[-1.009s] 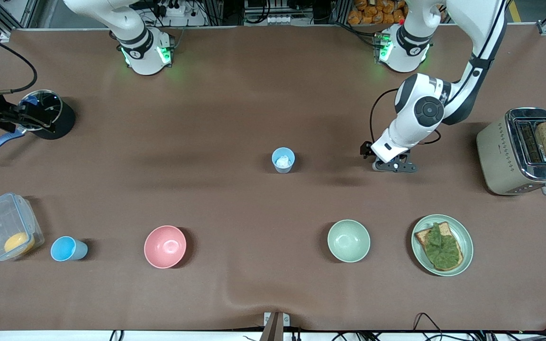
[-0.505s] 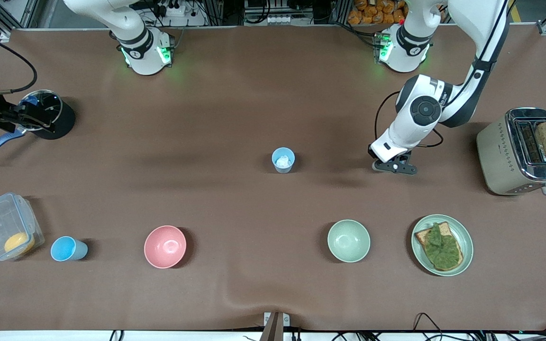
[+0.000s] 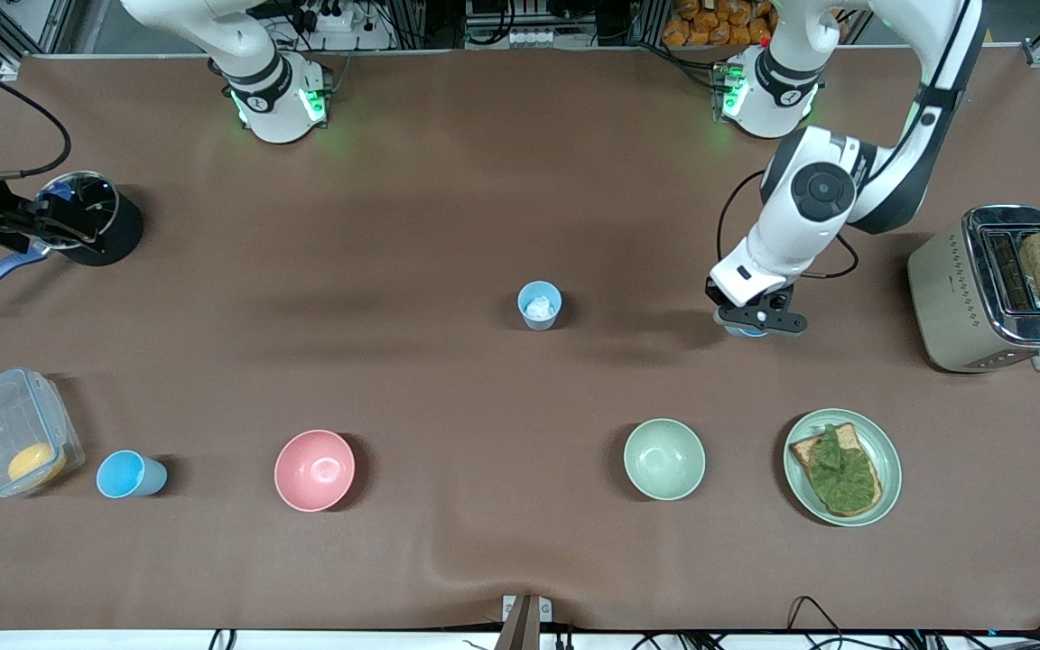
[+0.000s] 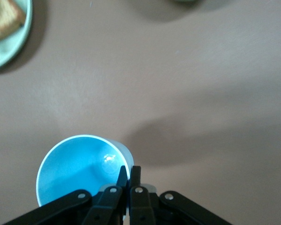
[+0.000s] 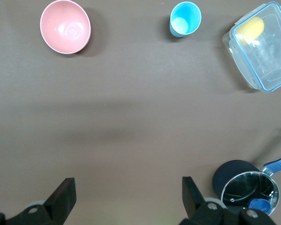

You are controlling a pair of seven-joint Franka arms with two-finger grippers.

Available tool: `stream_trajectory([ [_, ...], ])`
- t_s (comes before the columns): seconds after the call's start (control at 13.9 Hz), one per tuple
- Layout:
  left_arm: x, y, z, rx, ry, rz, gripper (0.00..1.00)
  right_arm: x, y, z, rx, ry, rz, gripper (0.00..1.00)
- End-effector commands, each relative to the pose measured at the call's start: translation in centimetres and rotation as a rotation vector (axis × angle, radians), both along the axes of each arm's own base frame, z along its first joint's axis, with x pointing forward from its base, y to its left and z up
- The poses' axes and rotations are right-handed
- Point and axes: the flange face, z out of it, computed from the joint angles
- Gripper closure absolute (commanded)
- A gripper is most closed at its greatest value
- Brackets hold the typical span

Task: Stack blue cups with both arms
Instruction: 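Lift the blue cup with the left gripper over the placed cup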

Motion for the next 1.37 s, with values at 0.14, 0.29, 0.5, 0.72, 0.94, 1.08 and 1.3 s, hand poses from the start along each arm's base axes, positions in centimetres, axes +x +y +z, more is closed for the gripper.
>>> stream_trajectory([
  [0.14, 0.3, -4.9, 5.5, -0.027, -0.077, -0.069, 1.00, -0.3, -0.2, 0.7, -0.012, -0.009, 0.012, 0.00],
  [0.29, -0.3, -8.0, 7.4, -0.058, -0.069, -0.056, 1.00, -0.3, -0.4, 0.7, -0.011, -0.009, 0.009, 0.00],
  [0.5, 0.8, -10.8, 9.9, -0.081, -0.012, -0.040, 1.00, -0.3, -0.4, 0.7, -0.011, -0.009, 0.013, 0.00],
  [0.72, 1.5, -13.2, 11.4, -0.097, 0.023, -0.005, 1.00, -0.2, -0.3, 0.6, -0.012, -0.009, 0.015, 0.00],
  [0.94, 0.5, -16.0, 11.3, -0.105, 0.033, -0.029, 1.00, -0.2, -0.2, 0.6, -0.012, -0.009, 0.018, 0.00],
  [1.08, 1.0, -16.8, 11.9, -0.140, 0.040, 0.040, 1.00, -0.2, -0.3, 0.6, -0.012, -0.009, 0.016, 0.00],
  [1.3, -0.4, -20.7, 11.1, -0.176, 0.092, 0.049, 1.00, -0.2, -0.2, 0.8, -0.011, -0.012, 0.018, 0.00],
])
